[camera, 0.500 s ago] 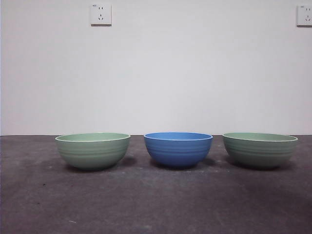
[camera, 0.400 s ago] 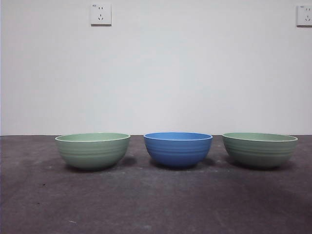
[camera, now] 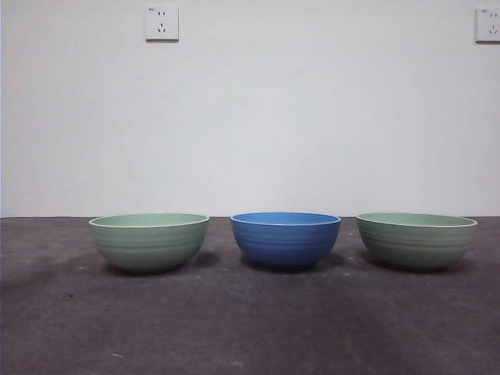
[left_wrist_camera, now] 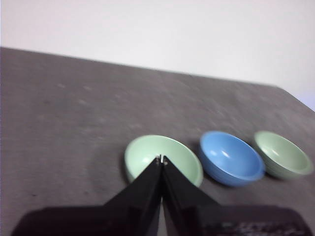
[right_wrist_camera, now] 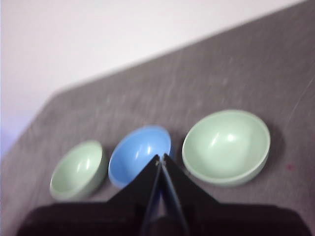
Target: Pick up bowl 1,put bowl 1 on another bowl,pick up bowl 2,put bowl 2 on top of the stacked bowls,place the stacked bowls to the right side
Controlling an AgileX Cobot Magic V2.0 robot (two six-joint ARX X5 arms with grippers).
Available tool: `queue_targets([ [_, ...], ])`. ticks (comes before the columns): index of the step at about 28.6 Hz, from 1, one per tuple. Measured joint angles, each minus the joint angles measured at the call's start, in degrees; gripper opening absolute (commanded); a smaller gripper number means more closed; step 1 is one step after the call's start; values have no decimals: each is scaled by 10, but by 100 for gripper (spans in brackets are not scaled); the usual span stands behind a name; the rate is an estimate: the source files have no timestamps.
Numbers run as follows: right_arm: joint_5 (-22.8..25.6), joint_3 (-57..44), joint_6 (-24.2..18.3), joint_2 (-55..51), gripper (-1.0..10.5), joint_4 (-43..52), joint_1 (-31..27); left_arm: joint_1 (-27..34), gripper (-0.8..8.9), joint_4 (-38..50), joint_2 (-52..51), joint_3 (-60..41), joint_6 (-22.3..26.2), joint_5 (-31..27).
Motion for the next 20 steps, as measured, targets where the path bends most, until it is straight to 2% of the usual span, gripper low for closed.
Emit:
queue_targets([
  [3,-25,89,-51,71,-12,-91,0,0,-8,-48,64,68,26,48],
  [8,-26,227,-144,164,-12,-249,0,0,-8,-164,161,180,90,111],
  [11,-26,292,-194,200,-12,-332,0,0,-8,-239,202,239,132,126],
  [15,-25,333,-240,223,-12,-412,0,0,-8,-304,235,288,176,129],
  [20,-24,336,-266,224,23,-437,0,0,0,-340,241,299,202,129],
])
